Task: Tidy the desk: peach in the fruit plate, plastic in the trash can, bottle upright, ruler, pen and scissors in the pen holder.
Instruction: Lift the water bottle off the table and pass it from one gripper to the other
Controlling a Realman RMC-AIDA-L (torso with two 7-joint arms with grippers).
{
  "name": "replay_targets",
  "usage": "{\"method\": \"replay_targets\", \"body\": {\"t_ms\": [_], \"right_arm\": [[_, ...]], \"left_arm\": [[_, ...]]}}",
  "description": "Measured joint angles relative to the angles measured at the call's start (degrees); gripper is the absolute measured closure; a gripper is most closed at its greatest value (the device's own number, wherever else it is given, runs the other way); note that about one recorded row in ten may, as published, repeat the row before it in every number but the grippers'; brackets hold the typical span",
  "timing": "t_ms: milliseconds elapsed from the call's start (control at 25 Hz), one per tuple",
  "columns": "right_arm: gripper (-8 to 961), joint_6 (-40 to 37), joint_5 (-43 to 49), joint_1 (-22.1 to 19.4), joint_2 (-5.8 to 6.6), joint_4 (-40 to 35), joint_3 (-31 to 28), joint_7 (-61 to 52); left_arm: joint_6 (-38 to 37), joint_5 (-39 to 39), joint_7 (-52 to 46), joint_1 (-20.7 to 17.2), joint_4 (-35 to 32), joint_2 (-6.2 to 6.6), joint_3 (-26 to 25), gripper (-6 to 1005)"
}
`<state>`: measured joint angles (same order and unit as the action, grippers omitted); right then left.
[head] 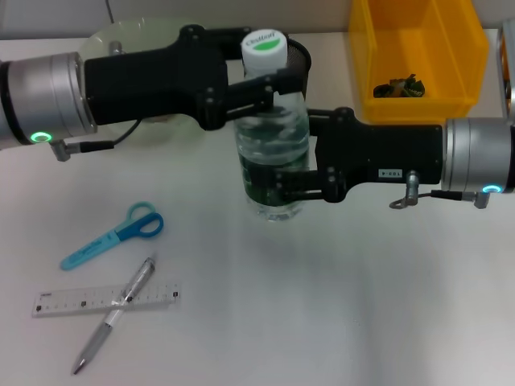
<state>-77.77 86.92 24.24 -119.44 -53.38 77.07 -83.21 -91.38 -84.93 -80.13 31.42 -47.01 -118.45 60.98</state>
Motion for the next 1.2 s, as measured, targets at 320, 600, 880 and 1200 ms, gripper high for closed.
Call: {"method": "replay_targets", "body": {"t_ms": [320,600,880,1200], "right_arm": [[197,0.02,0.00,-0.17,0.06,1.45,-0.27,0.94],[196,0.13,0.12,-0.08,0.09,3.28,-0.26,1.76],[196,0.01,0.08,-0.09,0.09,4.26,-0.24,2.86],[196,0.20,0.08,-0.17,0.09,5.11,-0.24,2.99]], "left_arm": [[-0.03,0.15,-0.45,-0.21,-1.10,0.13,-1.33,547],[0.21,0.15,-1.06,-0.56,-3.06,0.16,-1.56,548],[0.45,0.15,-2.27,-0.58,-4.53,0.17,-2.17,548],[0.36,0.15,-3.07,-0.68,-5.85,0.16,-2.95,549]]}}
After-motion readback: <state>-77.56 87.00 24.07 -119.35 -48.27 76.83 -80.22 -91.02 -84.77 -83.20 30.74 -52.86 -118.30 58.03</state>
